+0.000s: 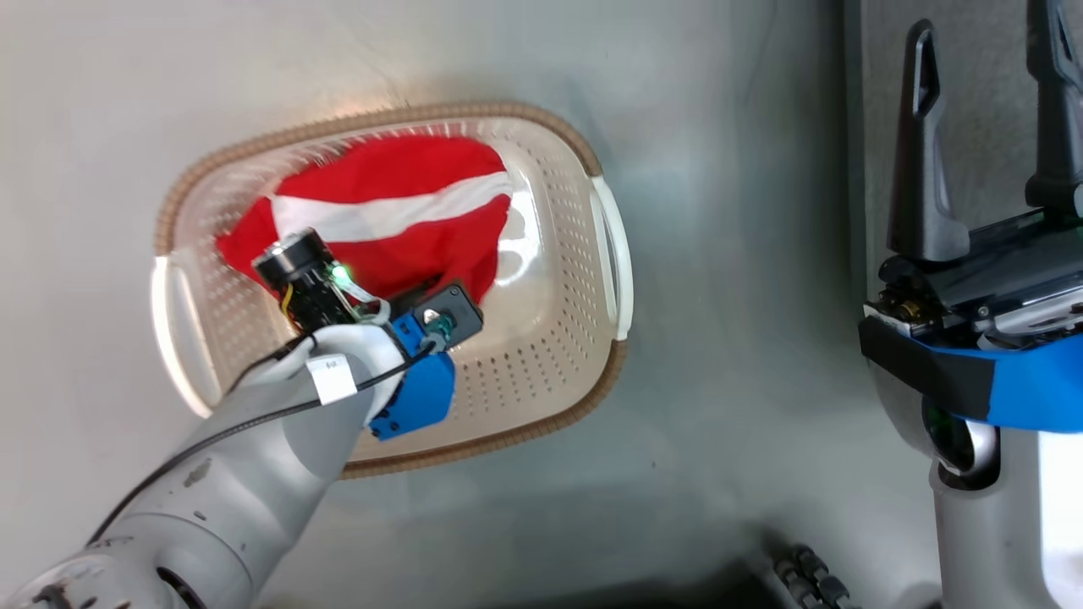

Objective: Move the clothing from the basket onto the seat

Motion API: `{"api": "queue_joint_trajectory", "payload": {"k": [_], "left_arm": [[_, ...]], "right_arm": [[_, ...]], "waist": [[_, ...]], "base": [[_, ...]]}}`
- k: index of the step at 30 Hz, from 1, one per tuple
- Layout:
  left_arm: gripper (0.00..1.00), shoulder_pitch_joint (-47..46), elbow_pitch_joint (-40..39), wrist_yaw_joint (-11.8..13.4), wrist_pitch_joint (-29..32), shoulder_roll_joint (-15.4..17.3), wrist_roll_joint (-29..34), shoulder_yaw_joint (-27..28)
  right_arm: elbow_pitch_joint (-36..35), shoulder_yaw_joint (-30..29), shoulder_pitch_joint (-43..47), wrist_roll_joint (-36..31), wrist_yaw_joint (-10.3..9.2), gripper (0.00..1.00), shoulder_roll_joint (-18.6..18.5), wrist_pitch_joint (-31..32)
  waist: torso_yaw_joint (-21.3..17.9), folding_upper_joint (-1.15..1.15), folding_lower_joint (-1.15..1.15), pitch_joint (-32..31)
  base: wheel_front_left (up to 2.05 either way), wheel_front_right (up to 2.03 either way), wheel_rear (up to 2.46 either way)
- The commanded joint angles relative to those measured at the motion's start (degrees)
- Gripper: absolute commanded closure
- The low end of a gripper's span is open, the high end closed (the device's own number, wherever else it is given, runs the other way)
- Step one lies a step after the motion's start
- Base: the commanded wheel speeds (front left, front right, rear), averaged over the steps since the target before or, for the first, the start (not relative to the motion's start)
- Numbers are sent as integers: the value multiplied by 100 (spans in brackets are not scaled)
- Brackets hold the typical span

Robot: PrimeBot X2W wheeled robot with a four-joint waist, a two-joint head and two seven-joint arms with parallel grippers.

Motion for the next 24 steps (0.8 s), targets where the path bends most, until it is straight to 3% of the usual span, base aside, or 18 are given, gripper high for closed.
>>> {"api": "queue_joint_trajectory", "payload": {"k": [1, 13, 24], "left_arm": [[100, 48, -20, -7, -77, -25, -84, -9], [100, 475, -284, -7, -475, -163, -791, -10], [100, 782, -1207, -6, -503, 126, -1148, 458]], "right_arm": [[64, -11, -11, 18, 2, 0, 0, -2], [547, -52, 228, -22, 1, 0, -1, -2], [849, -90, 545, 44, 1, 0, -1, -2]], "waist": [[117, 0, 0, -278], [421, 0, 0, -1569], [581, 0, 0, -2542]], "base": [[0, 0, 0], [0, 0, 0], [0, 0, 0]]}}
